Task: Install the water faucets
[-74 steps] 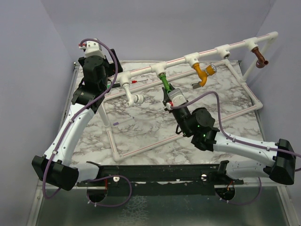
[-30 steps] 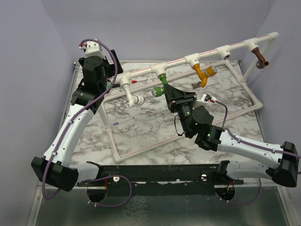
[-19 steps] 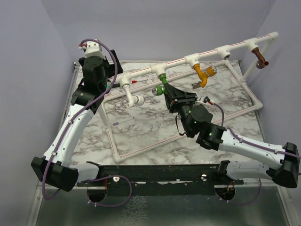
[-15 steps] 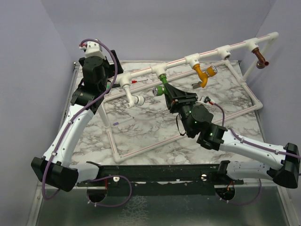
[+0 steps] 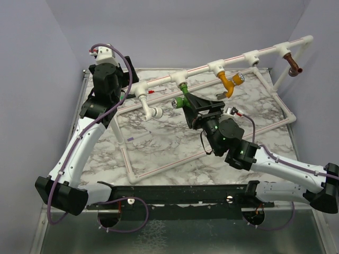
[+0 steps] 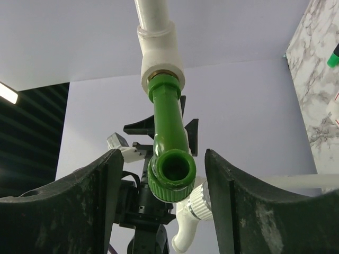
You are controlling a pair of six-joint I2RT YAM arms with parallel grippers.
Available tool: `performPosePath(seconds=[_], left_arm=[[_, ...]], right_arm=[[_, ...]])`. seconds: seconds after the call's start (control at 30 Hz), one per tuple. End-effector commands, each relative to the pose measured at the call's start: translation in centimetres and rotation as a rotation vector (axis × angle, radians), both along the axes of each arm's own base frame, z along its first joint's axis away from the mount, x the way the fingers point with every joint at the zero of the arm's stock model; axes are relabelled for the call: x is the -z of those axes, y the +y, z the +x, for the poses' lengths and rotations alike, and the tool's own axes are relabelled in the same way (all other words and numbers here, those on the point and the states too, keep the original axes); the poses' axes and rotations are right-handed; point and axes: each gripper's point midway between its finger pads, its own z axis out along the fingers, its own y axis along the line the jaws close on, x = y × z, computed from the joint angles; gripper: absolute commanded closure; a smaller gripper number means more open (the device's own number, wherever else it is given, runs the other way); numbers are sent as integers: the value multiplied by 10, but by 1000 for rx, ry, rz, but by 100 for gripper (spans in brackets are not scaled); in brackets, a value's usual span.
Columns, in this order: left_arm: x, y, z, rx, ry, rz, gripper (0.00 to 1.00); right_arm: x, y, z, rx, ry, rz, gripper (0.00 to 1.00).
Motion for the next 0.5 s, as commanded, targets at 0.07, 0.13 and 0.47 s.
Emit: performPosePath(seconds=[0.07, 0.13, 0.47], left_arm=[[82, -17, -20, 108, 275, 88, 1], [82, -17, -20, 108, 276, 90, 1], [84, -17, -20, 105, 281, 93, 1]], right_arm=[[-1, -3, -11, -37, -48, -90, 29], [-7, -4, -16, -53, -90, -137, 28], [6, -30, -30, -66, -104, -385, 27]])
